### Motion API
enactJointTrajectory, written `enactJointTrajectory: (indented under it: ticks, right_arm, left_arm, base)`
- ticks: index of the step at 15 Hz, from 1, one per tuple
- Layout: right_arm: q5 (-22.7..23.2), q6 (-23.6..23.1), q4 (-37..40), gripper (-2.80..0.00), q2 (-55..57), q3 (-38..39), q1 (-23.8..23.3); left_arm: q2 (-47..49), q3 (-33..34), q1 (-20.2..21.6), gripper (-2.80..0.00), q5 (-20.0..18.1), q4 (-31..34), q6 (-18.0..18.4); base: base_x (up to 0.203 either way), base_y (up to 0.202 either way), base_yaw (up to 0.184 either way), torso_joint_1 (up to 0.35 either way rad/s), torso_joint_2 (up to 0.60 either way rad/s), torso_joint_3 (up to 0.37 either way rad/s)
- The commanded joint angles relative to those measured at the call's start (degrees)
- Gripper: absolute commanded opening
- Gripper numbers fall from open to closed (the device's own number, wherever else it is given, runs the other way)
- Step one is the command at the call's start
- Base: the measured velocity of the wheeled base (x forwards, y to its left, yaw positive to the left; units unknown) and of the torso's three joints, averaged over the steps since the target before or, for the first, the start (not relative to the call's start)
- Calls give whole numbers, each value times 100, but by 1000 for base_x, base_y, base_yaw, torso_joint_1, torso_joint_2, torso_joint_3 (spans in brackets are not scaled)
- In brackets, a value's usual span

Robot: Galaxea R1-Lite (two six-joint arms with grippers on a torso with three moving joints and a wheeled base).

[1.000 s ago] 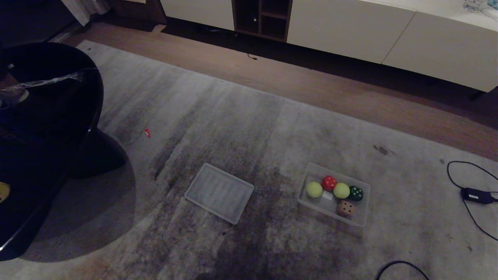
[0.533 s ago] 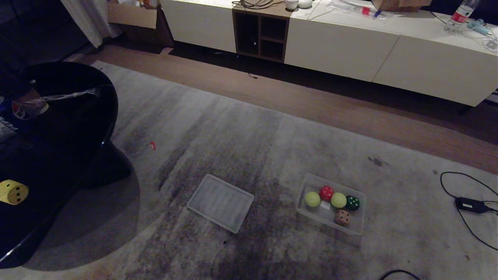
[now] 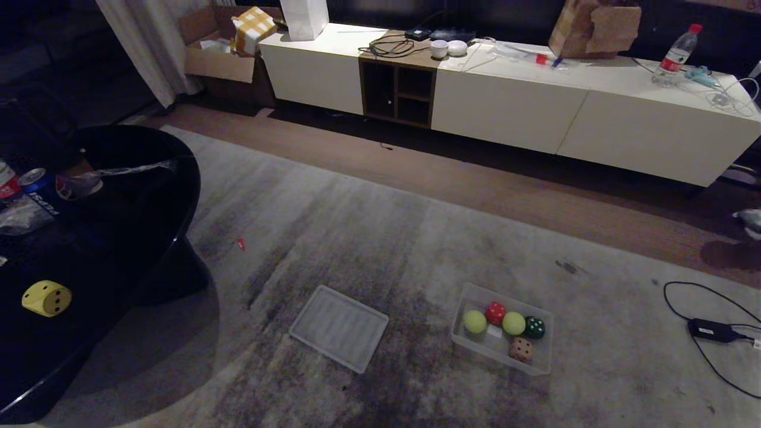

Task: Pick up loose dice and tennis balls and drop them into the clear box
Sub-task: Pick up toys out of the box

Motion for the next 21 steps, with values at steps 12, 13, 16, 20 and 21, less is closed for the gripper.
enactJointTrajectory:
  ticks: [12, 13, 16, 20, 21]
  right_arm:
    - [25, -70, -7, -280, 11, 7, 2]
    - [16, -41, -7, -280, 11, 7, 2]
    - [16, -58, -7, -280, 11, 7, 2]
    - [16, -43, -7, -280, 11, 7, 2]
    - [16, -41, -7, -280, 11, 7, 2]
  left_arm:
    - [9, 9, 0, -280, 1, -2, 11]
    - [9, 9, 0, -280, 1, -2, 11]
    - [9, 9, 0, -280, 1, -2, 2]
    - [9, 9, 0, -280, 1, -2, 11]
    - [9, 9, 0, -280, 1, -2, 11]
  base:
    - [0, 0, 0, 3, 1, 203]
    - [0, 0, 0, 2, 2, 212]
    - [0, 0, 0, 1, -2, 202]
    - [0, 0, 0, 3, 6, 153]
    - [0, 0, 0, 3, -1, 40]
